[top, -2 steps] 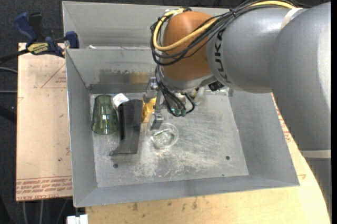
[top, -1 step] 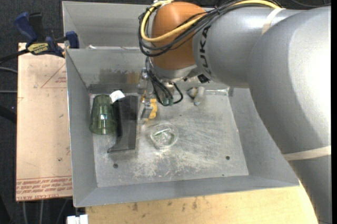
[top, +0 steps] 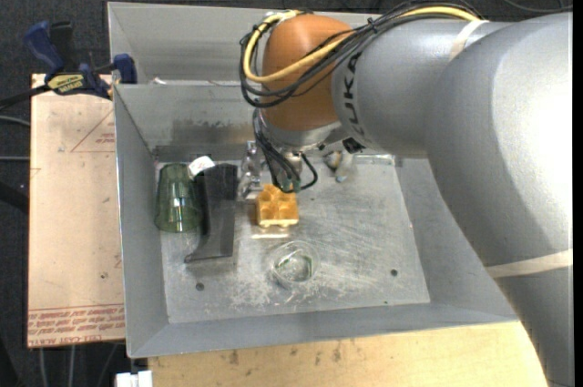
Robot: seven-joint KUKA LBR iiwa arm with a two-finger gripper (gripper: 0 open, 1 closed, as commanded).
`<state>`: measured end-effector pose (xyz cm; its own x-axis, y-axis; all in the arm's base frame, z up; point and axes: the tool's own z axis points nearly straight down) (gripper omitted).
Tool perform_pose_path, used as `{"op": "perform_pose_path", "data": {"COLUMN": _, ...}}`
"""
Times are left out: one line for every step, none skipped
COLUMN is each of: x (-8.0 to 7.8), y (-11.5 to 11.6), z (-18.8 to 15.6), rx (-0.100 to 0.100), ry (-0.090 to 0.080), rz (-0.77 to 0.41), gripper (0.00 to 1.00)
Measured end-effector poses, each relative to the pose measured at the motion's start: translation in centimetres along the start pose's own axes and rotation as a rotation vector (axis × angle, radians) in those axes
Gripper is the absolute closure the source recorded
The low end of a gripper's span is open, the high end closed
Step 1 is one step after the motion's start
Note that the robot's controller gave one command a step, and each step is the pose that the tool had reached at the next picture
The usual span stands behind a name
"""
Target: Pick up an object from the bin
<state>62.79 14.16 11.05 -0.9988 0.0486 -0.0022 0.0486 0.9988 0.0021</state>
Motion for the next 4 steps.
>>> {"op": "perform_pose_path", "data": {"x": 0.0, "y": 0.0, "z": 0.0, "rx": 0.000, "ry": 0.000, "rz": 0.000, "gripper": 0.00}}
{"op": "perform_pose_path", "data": {"x": 0.0, "y": 0.0, "z": 0.0, "rx": 0.000, "ry": 0.000, "rz": 0.000, "gripper": 0.00}}
{"op": "perform_pose_path", "data": {"x": -0.6, "y": 2.0, "z": -0.7, "rx": 0.005, "ry": 0.004, "rz": -0.057, "gripper": 0.00}}
{"op": "perform_pose_path", "data": {"x": -1.9, "y": 6.6, "z": 0.7, "rx": 0.001, "ry": 0.000, "rz": -0.184, "gripper": 1.00}}
